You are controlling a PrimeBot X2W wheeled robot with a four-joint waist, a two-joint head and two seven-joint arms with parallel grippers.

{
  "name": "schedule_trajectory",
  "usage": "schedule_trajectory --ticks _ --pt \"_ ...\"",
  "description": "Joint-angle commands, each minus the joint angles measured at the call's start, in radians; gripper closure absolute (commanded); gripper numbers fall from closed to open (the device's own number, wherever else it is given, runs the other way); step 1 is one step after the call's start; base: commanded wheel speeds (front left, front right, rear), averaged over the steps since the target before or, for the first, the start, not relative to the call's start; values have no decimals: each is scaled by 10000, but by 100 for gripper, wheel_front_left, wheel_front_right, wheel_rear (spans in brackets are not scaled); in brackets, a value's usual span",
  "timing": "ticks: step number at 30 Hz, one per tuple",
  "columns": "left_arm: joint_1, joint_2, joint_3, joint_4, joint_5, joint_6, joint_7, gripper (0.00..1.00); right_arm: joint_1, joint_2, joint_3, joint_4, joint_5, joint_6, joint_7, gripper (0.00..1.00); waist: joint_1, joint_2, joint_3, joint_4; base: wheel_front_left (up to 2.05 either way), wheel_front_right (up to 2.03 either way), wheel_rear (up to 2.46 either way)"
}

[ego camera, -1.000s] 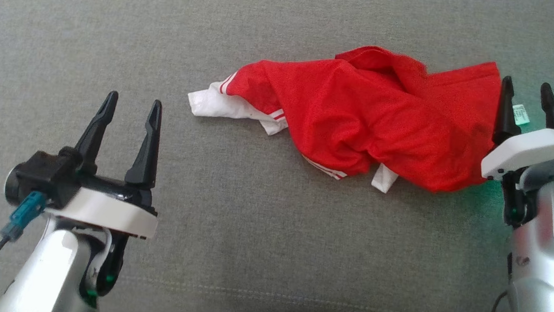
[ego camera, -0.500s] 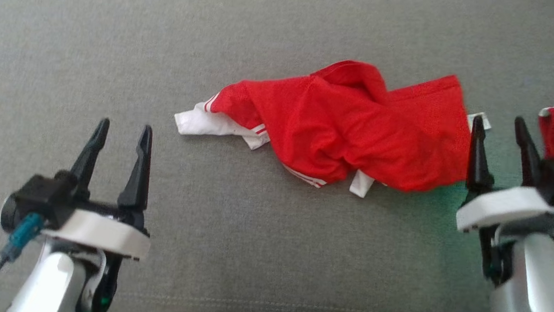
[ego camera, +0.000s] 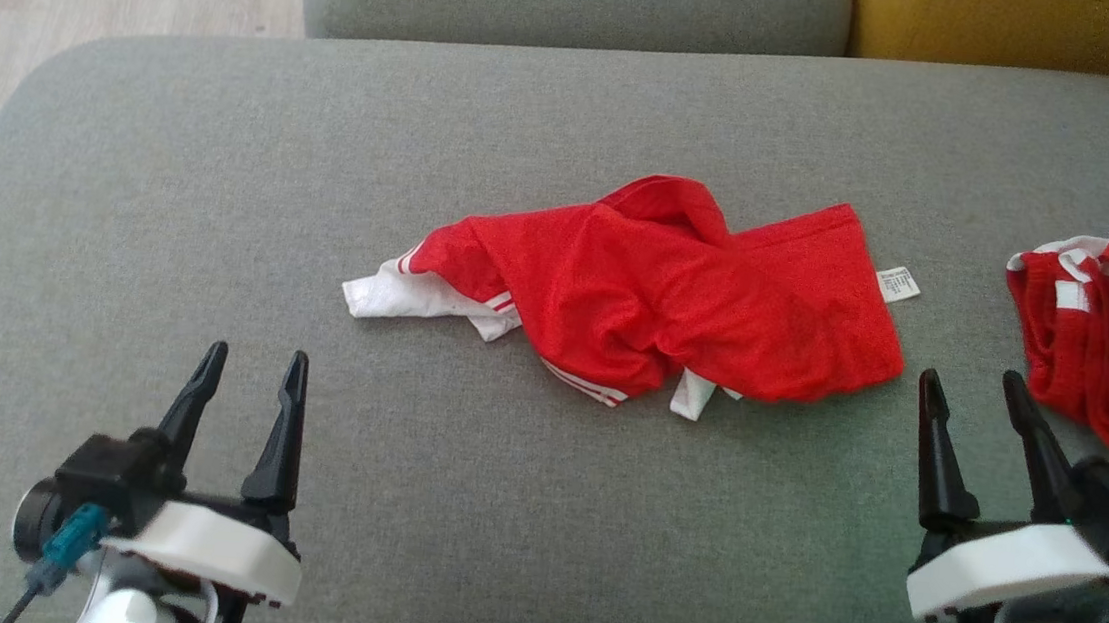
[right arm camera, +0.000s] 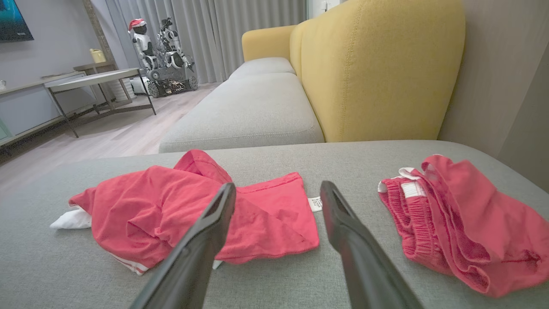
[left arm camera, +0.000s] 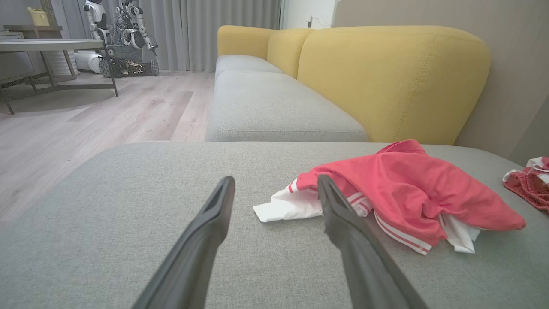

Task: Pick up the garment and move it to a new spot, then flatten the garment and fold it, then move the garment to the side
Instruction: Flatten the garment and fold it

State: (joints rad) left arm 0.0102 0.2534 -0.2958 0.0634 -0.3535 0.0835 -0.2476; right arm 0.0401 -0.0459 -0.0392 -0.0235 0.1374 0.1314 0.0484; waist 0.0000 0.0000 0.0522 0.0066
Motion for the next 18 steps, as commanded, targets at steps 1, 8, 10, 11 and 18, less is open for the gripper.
schedule_trajectory --ticks 1,8,10,11,18 --pt "-339 184 354 -341 14 59 10 0 -222 -46 252 -540 80 -7 65 0 0 0 -35 -10 0 0 0" --pt "-242 235 298 -411 -17 102 77 0 138 -44 201 -1056 197 -7 348 0 0 0 -103 -12 0 0 0" --pt "-245 242 282 -425 -25 108 78 0 170 -44 189 -1114 210 -7 376 0 0 0 -93 2 0 0 0" --pt "-249 246 274 -433 -28 111 78 0 179 -44 188 -1138 221 -7 387 0 0 0 -85 9 0 0 0" --pt "-347 254 153 -555 -55 68 137 0 164 -44 215 -1225 290 -7 401 0 0 0 -2 22 0 0 0"
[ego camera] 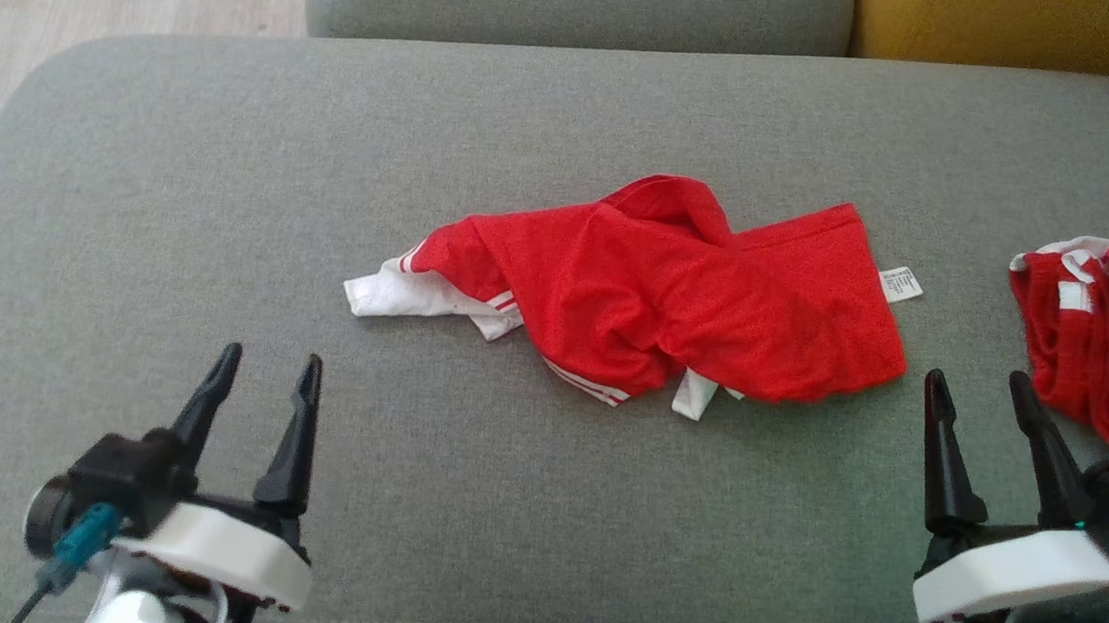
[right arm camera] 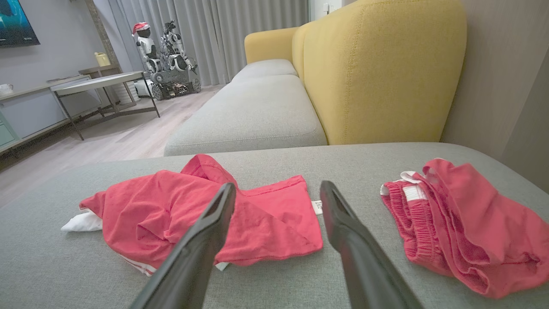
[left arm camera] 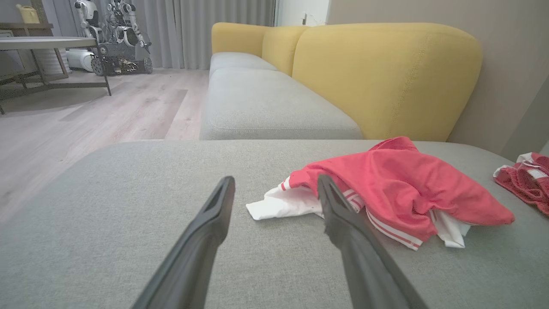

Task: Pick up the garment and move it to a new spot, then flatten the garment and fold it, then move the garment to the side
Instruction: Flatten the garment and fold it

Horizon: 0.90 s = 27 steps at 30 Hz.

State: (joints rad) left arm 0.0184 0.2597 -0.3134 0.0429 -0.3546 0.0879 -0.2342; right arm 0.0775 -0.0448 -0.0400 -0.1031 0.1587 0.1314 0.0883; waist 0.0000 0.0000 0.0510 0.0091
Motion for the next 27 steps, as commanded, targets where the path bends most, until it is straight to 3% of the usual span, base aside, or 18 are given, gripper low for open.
schedule_trajectory --ticks 1,10,16,27 --pt "-494 172 262 -387 -44 -19 42 0 -225 -55 232 -444 83 -7 -1 0 0 0 47 -10 0 0 0" --pt "-2196 -604 -1412 -26 284 -922 1067 0 -671 -55 303 -637 28 -7 -53 0 0 0 847 -237 0 0 0" --pt "-3541 -1373 -2711 1143 390 -1755 1462 0 -1154 -55 431 -707 71 -7 -162 0 0 0 1699 -881 0 0 0" --pt "-5074 -1513 -3532 4203 262 -2091 1757 0 -1674 -55 662 -457 412 -7 -564 0 0 0 2745 -2073 0 0 0"
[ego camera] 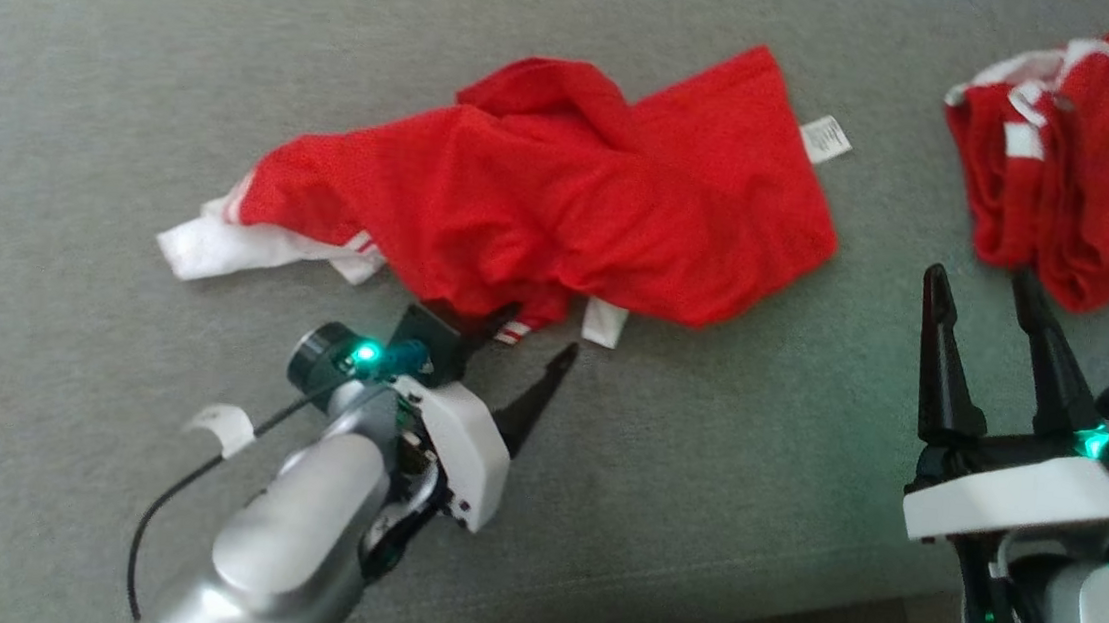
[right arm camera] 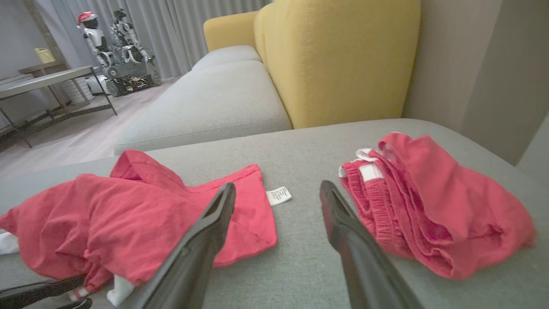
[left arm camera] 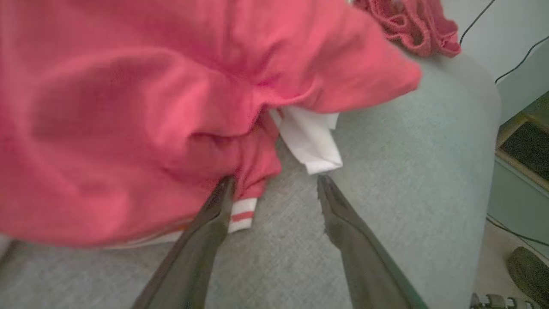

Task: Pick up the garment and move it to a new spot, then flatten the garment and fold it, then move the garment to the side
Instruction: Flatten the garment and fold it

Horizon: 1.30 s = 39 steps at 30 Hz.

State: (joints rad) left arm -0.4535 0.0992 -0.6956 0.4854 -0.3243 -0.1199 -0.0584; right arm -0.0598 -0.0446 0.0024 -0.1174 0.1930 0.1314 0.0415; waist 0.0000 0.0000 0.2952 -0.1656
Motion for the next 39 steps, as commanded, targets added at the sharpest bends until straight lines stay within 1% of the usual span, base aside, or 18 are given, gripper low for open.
schedule_trajectory --ticks 1,6,7,8,11,14,17,22,27,32,33,34,37,39 --pt "-449 144 309 54 -28 -4 0 0 -311 -57 245 -269 113 -7 -142 0 0 0 329 -384 0 0 0" --pt "-835 398 382 1158 98 155 -46 0 -321 -57 185 -26 266 -7 -352 0 0 0 280 -461 0 0 0" --pt "-864 435 348 1212 119 146 -60 55 -307 -57 170 7 292 -7 -373 0 0 0 242 -431 0 0 0" --pt "-873 462 318 1230 106 127 -84 100 -296 -57 153 43 307 -7 -387 0 0 0 194 -394 0 0 0" --pt "-840 609 128 1032 96 51 -171 100 -260 -57 119 106 373 -7 -409 0 0 0 31 -235 0 0 0" --pt "-680 860 -57 378 -37 -19 -245 100 -198 -57 56 148 395 -7 -383 0 0 0 -188 -13 0 0 0" --pt "-400 1267 -207 -780 -214 -56 -184 100 -123 -57 -46 204 415 -7 -344 0 0 0 -446 256 0 0 0" --pt "323 2192 -103 -3256 -689 -41 480 100 66 -57 -234 162 448 -7 -238 0 0 0 -799 735 0 0 0" --pt "1023 3023 206 -5866 -1012 288 1229 100 209 -57 -435 70 505 -7 -160 0 0 0 -999 1223 0 0 0" --pt "1693 3700 610 -7855 -1346 748 1850 100 299 -57 -590 0 568 -7 -96 0 0 0 -1069 1649 0 0 0" --pt "1796 3843 720 -8155 -1376 856 1952 100 297 -57 -613 -12 572 -7 -89 0 0 0 -1060 1713 0 0 0" --pt "1796 3843 720 -8155 -1376 856 1952 100 297 -57 -613 -12 572 -7 -89 0 0 0 -1060 1713 0 0 0" --pt "2009 4175 1100 -8888 -1504 1153 2141 100 268 -57 -658 -36 594 -7 -70 0 0 0 -1018 1854 0 0 0" --pt "2054 4324 1353 -9135 -1572 1324 2215 100 234 -57 -653 -54 611 -7 -67 0 0 0 -963 1889 0 0 0"
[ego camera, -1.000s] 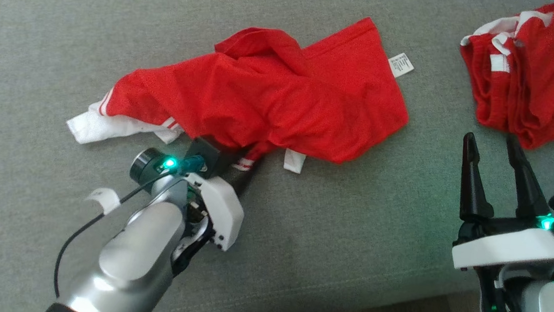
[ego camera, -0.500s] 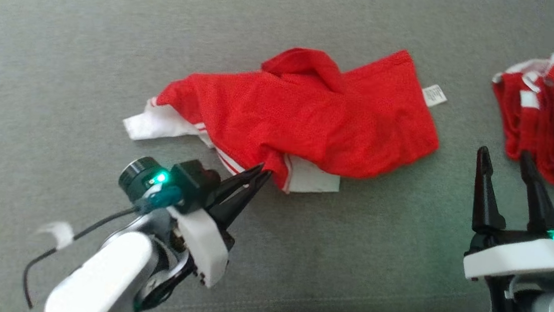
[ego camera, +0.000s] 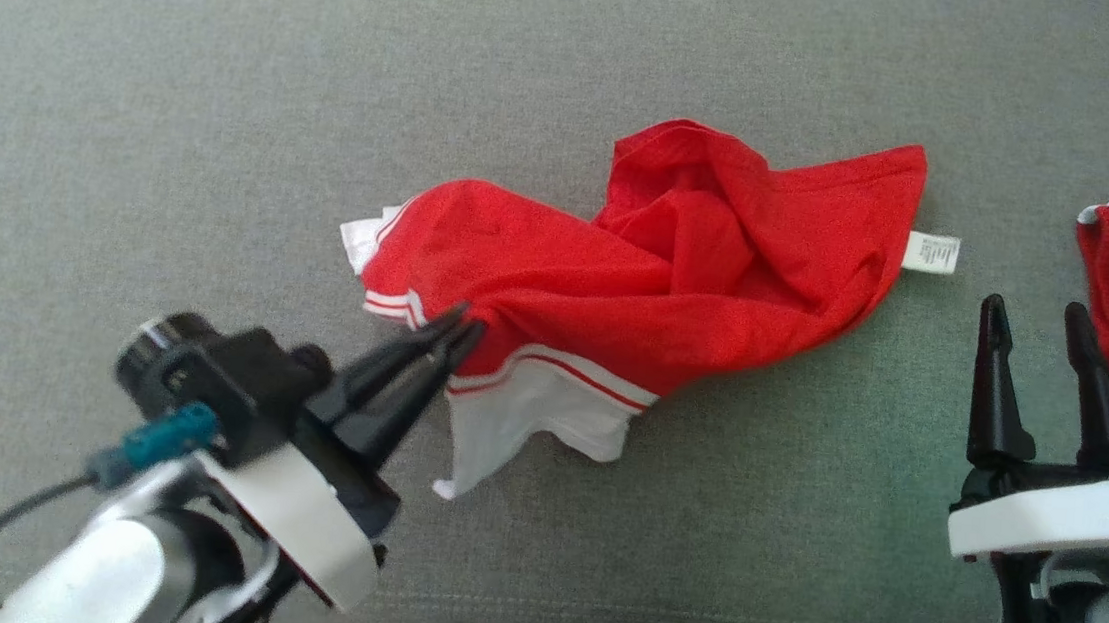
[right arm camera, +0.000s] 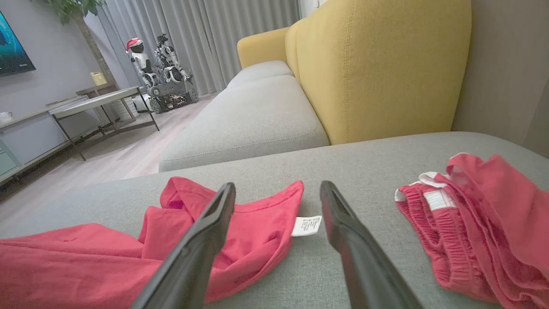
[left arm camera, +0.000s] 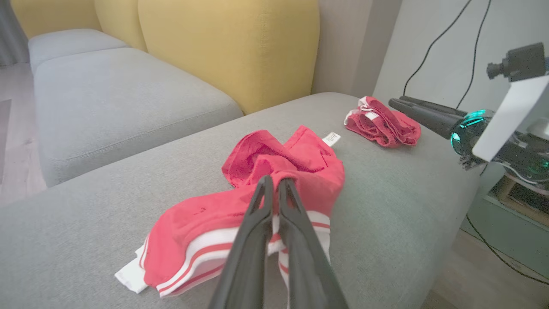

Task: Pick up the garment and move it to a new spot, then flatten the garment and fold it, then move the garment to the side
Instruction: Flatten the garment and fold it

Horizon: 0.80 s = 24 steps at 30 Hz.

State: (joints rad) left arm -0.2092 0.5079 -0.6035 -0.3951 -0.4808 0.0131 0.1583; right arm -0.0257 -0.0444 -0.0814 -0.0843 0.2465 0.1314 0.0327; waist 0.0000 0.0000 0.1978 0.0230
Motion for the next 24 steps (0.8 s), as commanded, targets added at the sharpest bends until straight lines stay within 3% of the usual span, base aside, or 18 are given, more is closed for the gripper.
schedule_trajectory --ticks 1,8,21,22,23,24 --pt "-388 293 556 -361 -48 62 65 100 -134 -58 201 -393 83 -7 21 0 0 0 55 -5 0 0 0" --pt "-918 388 1434 881 -457 178 -304 100 -389 -58 400 -427 103 -7 47 0 0 0 465 -447 0 0 0" --pt "-3634 -275 2364 6637 -1318 -646 -1485 100 -727 -58 672 -317 268 -7 -126 0 0 0 1230 -1620 0 0 0" --pt "-3805 -353 2356 7078 -1388 -723 -1506 86 -743 -58 700 -289 273 -7 -149 0 0 0 1239 -1667 0 0 0" --pt "-3961 -403 2335 7488 -1420 -792 -1535 30 -757 -58 726 -262 282 -7 -166 0 0 0 1244 -1716 0 0 0" --pt "-4097 -456 2314 7863 -1459 -865 -1583 0 -766 -58 742 -236 286 -7 -183 0 0 0 1238 -1755 0 0 0"
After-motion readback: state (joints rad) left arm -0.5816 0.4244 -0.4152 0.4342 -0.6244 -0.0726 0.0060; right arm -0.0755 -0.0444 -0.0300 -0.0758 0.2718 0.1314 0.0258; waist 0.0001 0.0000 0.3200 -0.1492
